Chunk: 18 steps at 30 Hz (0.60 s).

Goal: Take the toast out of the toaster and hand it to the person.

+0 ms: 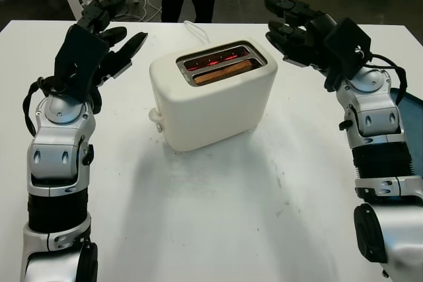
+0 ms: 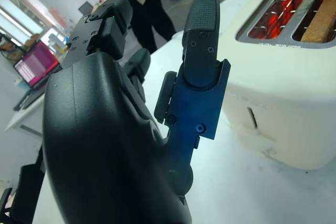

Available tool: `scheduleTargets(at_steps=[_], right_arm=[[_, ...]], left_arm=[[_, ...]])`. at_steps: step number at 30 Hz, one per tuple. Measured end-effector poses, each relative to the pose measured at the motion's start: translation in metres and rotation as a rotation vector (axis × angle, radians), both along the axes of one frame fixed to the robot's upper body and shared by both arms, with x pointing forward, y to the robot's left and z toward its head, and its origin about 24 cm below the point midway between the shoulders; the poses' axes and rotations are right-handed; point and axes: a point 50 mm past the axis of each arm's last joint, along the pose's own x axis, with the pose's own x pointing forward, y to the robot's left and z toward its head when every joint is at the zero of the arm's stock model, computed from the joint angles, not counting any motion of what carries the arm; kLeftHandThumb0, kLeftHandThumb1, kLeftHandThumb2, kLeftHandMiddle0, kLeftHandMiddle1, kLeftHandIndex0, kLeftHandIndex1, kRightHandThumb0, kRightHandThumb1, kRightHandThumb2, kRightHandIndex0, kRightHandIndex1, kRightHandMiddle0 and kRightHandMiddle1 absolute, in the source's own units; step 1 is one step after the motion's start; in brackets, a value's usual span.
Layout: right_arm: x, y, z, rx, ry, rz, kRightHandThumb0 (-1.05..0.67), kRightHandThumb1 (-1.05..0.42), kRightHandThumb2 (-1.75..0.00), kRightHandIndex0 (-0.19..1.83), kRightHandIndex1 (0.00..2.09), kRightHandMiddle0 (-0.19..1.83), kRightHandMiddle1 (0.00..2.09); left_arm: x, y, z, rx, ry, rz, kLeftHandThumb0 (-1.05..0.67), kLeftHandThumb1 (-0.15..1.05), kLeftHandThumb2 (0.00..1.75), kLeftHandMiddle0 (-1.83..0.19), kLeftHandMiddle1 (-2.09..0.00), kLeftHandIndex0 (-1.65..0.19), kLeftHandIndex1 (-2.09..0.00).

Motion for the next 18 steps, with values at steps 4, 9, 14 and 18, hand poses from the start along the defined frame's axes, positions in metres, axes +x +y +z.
scheduleTargets(at_steps=[4, 9, 14, 18], right_arm=[[0.0000, 0.0002, -0.0001, -0.001, 0.000, 0.000, -0.63, -0.92, -0.41, 0.23, 0.02, 0.25, 0.00], [0.0000, 0.0002, 0.0000, 0.001, 0.000, 0.002, -0.63, -0.92, -0.41, 0.22, 0.02, 0.25, 0.00], [0.0000, 0.0002, -0.0001, 0.001, 0.001, 0.002, -0.64, -0.92, -0.41, 0.22, 0.02, 0.25, 0.00], [0.0000, 0.0004, -0.0001, 0.000, 0.001, 0.002, -0.63, -0.92, -0.41, 0.23, 0.02, 0.25, 0.00]], left_arm=[[0.0000, 0.0000, 0.0000, 0.000, 0.000, 0.000, -0.58, 0.92, 0.13, 0.00, -0.71, -0.15, -0.38], [0.0000, -0.0002, -0.0001, -0.001, 0.000, -0.001, -0.57, 0.92, 0.13, 0.00, -0.68, -0.14, -0.37], [0.0000, -0.0005, -0.0002, -0.002, 0.000, -0.001, -0.58, 0.92, 0.14, 0.00, -0.70, -0.14, -0.38], [0.0001, -0.0005, -0.0002, -0.002, 0.000, -0.001, -0.57, 0.92, 0.14, 0.00, -0.71, -0.14, -0.38]])
